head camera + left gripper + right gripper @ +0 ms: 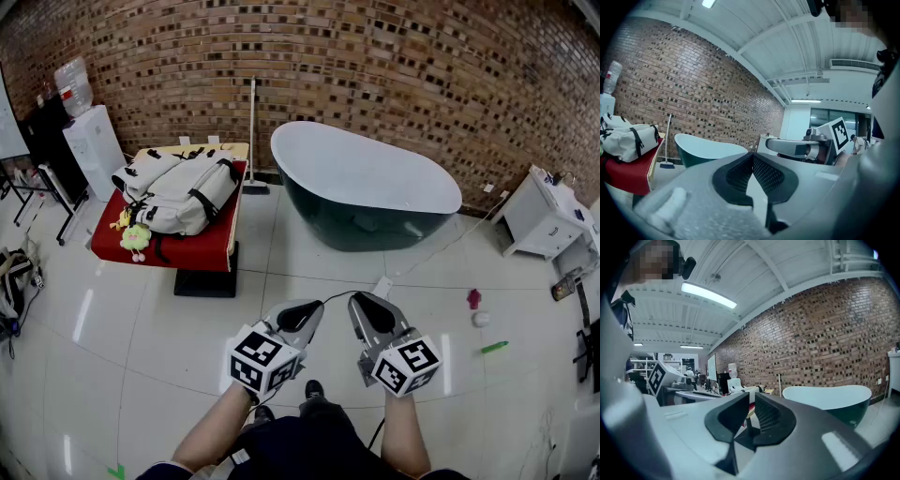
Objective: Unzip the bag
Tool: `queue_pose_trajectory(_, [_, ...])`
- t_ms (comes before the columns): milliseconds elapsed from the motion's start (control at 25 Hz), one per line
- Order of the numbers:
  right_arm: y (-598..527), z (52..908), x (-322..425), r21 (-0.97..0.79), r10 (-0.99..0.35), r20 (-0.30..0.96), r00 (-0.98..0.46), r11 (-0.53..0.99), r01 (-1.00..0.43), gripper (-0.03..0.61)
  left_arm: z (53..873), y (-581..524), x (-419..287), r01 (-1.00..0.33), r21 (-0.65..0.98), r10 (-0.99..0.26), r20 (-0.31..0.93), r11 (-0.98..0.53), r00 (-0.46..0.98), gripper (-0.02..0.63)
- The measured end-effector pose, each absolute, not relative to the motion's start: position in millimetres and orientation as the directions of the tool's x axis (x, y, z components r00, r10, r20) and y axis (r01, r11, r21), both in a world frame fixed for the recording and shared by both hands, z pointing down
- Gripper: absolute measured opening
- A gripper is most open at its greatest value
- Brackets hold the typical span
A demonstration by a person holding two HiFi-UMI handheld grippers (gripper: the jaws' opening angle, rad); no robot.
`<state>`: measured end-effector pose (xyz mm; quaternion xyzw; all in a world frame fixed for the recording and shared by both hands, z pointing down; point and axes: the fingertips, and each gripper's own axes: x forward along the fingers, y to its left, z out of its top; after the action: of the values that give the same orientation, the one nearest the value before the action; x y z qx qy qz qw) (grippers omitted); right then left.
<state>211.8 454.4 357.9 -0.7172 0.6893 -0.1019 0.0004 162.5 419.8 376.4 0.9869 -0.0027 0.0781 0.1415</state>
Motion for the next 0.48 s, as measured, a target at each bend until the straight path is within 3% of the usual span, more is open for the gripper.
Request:
queue_pose_trajectory(280, [451, 384, 251, -0.174, -0.978, 0.161, -0.129, 0.100, -0.980, 0.049, 404, 420, 205, -0.107, 0.324, -0.039, 0.210, -0.940, 0.977, 0.002])
queue_pose_trajectory(480, [418, 394, 239, -0.218, -0.927, 0.154, -0.342, 0.306, -0.927, -0.009, 414, 392, 186, -0.302, 0.301, -0.222, 0.274, -0.904, 0.936, 0.002])
